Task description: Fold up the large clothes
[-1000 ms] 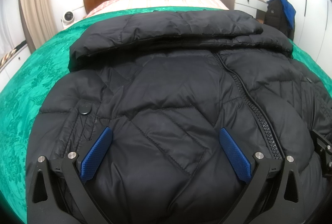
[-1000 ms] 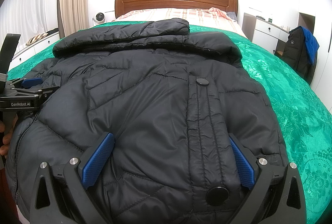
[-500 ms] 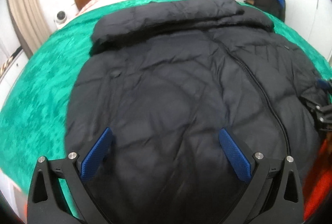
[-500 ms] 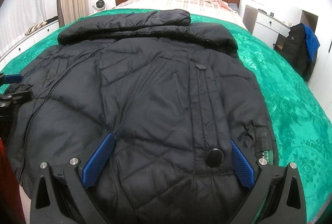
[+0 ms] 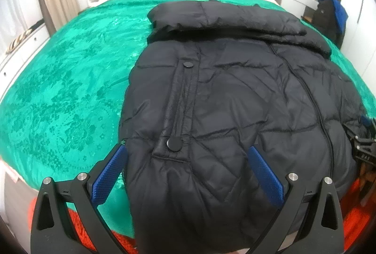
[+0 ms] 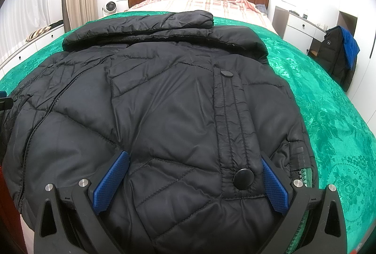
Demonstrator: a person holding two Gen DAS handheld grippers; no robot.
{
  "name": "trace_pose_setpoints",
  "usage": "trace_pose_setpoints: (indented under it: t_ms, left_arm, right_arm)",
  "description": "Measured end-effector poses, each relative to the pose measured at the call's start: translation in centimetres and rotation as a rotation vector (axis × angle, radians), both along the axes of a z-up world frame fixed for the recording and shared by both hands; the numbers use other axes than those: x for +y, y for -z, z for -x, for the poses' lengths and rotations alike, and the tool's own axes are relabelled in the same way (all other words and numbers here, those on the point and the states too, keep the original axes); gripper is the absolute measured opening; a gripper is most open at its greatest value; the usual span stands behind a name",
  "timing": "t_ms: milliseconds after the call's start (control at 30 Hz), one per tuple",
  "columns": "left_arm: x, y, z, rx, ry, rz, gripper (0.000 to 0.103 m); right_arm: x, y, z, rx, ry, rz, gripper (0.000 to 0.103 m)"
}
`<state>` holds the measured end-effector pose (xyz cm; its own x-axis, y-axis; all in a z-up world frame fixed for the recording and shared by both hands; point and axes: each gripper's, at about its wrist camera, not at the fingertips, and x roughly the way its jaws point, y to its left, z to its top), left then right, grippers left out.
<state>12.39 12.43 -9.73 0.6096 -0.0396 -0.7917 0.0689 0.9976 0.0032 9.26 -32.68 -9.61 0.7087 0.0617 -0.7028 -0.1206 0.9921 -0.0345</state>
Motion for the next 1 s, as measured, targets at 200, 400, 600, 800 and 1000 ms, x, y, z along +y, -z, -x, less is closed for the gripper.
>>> trace_pose_setpoints:
  t_ms: [200,400,600,800,1000]
  left_arm:
    - [-0.6,-0.1,0.7,0.0,0.014,-0.014,0.103]
    - [-0.2,0.2,1.4,0.03,0.006,-0.008,0.103]
    - [2.0,0.4,1.7,0.059,-0.042,0.043,0.103]
    - [4.0,2.2,2.1,0.145,-0.053,0.144,0.103]
    - [2.8,3.8,2.4,0.247,0.013,0.175,0.089]
  right_arm:
    - [0.0,0.0,0.0,0.001,0.0,0.0,0.103]
    - [-0.6,-1.0,0.1,0.025,-0.009,-0.035,0.102]
    - [-5.0,-4.4,2.8,-0.014,0.071,-0.134,0.102]
    - [-13.2,-3.9,5.3,0.162,0.244,-0.275,0.102]
    - [-12.2,-1.1,5.8,0.352,0.131,-0.392,0.091]
